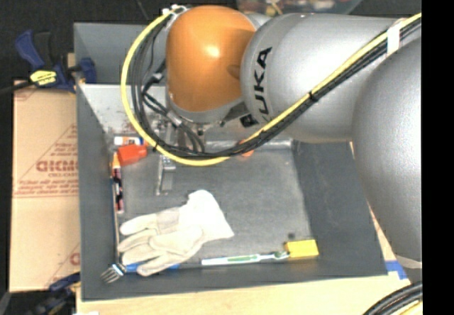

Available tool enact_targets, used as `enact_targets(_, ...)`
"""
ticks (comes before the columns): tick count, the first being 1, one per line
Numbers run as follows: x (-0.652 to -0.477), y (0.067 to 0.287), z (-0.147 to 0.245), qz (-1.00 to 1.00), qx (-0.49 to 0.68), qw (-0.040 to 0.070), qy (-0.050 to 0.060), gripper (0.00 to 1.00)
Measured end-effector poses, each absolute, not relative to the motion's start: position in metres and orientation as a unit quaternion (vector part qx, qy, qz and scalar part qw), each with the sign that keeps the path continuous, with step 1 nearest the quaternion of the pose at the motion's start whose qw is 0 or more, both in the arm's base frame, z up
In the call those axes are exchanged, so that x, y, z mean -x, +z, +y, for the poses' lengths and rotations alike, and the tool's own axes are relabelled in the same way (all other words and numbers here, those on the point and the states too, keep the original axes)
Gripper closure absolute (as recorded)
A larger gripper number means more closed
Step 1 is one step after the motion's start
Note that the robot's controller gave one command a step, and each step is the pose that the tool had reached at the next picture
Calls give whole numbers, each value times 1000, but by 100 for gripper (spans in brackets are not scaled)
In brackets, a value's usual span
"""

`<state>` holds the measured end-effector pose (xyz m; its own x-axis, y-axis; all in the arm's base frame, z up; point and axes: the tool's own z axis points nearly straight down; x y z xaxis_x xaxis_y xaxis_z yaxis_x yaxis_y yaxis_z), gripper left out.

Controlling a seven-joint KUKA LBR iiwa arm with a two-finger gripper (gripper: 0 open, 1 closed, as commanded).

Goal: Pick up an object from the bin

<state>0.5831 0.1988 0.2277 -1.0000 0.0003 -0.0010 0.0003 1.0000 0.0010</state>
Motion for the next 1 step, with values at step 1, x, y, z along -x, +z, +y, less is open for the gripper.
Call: enact_targets(1,-518,169,191,1000,-17,-3,0,0)
